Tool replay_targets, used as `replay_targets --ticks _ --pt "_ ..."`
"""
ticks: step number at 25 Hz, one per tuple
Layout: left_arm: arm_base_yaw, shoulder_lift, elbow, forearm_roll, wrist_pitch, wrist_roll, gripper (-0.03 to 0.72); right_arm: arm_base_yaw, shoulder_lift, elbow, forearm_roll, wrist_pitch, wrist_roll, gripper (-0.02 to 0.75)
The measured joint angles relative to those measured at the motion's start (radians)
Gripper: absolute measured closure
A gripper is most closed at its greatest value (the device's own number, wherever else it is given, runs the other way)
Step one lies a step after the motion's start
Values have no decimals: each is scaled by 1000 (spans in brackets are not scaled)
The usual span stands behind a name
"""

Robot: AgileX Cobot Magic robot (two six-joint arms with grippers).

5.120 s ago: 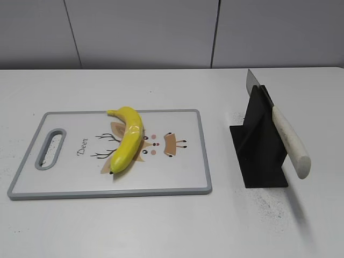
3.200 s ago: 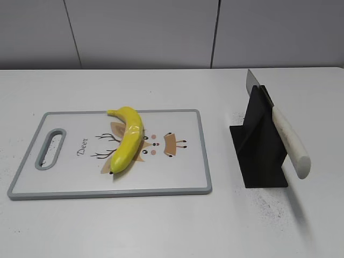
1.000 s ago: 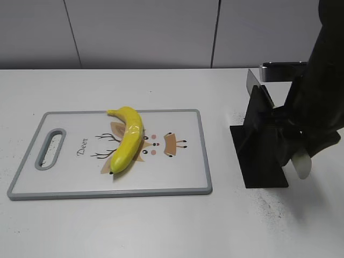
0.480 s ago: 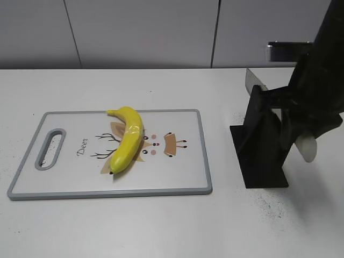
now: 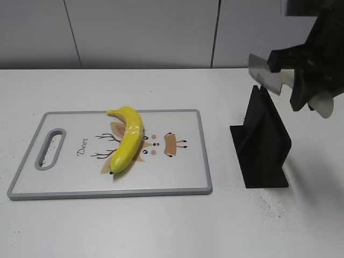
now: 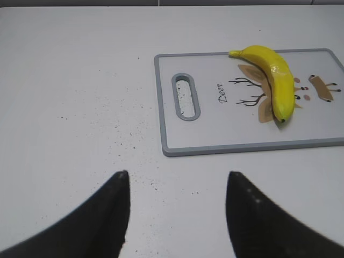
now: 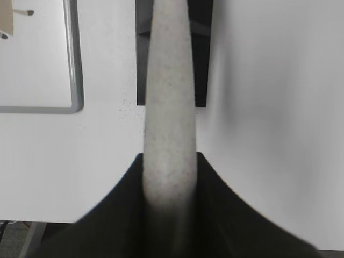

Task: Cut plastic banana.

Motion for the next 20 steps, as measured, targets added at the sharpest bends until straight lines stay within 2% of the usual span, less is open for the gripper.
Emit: replay_targets --ticks 10,16,20 --pt "0 0 0 2 0 0 139 0 -9 -173 -44 32 -28 577" --pt "0 0 0 3 -3 0 139 0 -10 -200 -36 7 -279 577" --pt "0 19 -1 3 -13 4 132 0 -10 -201 7 -56 -529 577"
